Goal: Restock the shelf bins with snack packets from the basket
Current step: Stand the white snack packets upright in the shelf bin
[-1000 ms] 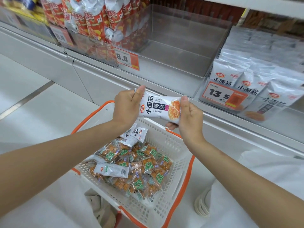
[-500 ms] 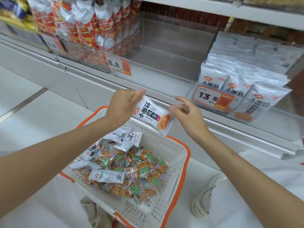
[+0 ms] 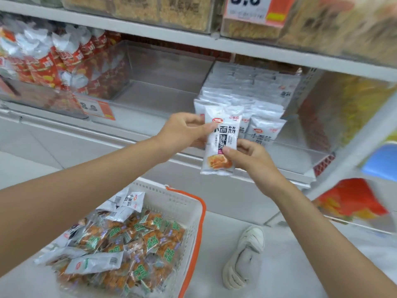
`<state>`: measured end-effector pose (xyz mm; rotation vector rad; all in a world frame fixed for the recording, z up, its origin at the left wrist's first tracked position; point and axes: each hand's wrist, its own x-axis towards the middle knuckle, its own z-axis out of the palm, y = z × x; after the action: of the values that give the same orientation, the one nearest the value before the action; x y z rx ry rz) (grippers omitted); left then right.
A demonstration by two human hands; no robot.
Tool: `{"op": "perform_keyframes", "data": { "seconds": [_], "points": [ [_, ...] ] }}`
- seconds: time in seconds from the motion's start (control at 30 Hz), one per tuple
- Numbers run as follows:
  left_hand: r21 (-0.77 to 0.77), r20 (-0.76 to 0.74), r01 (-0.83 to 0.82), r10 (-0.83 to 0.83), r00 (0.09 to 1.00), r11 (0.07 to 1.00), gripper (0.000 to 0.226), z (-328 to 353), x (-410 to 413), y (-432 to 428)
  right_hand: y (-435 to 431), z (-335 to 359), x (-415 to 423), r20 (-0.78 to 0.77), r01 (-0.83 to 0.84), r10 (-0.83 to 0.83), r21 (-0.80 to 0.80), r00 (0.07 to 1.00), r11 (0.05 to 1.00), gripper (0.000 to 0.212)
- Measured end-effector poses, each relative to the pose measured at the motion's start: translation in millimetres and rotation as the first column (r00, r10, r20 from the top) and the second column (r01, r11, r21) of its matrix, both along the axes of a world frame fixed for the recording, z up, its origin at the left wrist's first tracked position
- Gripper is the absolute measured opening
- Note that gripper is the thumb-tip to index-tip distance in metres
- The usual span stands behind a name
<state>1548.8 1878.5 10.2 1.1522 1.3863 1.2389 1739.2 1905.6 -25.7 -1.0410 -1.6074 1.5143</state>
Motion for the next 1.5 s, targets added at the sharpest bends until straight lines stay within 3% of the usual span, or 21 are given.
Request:
{"op": "perform_keyframes", "data": {
  "seconds": [0.07,0.17,0.37,0.5,0.57,0.83,0.97,1.07,1.17,1.23,1.37,1.5],
  "points": [
    [0.051,-0.004,0.003,-0.003,1.000,0.999,0.019,8,25,11,2,9,20,-0.008,0.049,-0.049,0.027,0.999,0.998,0.019],
    [0.174,-0.145,0.036,-0.011,0.989,0.984,0.012,25,60,35,7,24,47,-0.039,0.178,-0.175,0.107,0.984,0.978,0.018],
    [0.372,-0.278,0.257,-0.158,0.948,0.892,0.014,71,124,72,30,55,96,-0.123,0.461,-0.447,0.337,0.886,0.821,0.016],
    [0.303,-0.449,0.341,-0.182,0.875,0.890,0.019,70,143,104,55,49,115,-0.065,0.534,-0.549,0.356,0.833,0.767,0.019],
    [0.255,-0.543,0.346,-0.162,0.824,0.903,0.026,63,145,122,68,38,116,0.000,0.525,-0.554,0.320,0.833,0.789,0.023],
    [0.135,-0.722,0.262,-0.086,0.686,0.956,0.018,43,130,199,144,19,103,0.271,0.512,-0.551,0.206,0.789,0.834,0.017],
    [0.089,-0.910,0.232,-0.015,0.413,0.969,0.037,42,121,234,186,15,94,0.282,0.546,-0.563,0.141,0.777,0.826,0.028],
    [0.127,-0.953,0.310,0.029,0.301,0.942,0.038,37,115,249,213,9,86,0.248,0.546,-0.551,0.095,0.797,0.832,0.029],
    [0.040,-0.981,0.404,-0.041,0.190,0.914,0.041,25,111,257,234,0,81,0.358,0.544,-0.548,0.124,0.756,0.830,0.025],
    [-0.023,-0.972,0.394,-0.113,0.206,0.919,0.043,21,109,258,243,-8,78,0.428,0.518,-0.522,0.136,0.738,0.844,0.028],
    [-0.021,-0.968,0.385,-0.114,0.221,0.923,0.043,21,109,256,254,-21,74,0.469,0.447,-0.442,0.109,0.764,0.888,0.064],
    [-0.041,-0.967,0.384,-0.133,0.216,0.922,0.044,21,108,254,248,-17,68,0.461,0.471,-0.500,0.186,0.733,0.862,0.056]
  ]
}}
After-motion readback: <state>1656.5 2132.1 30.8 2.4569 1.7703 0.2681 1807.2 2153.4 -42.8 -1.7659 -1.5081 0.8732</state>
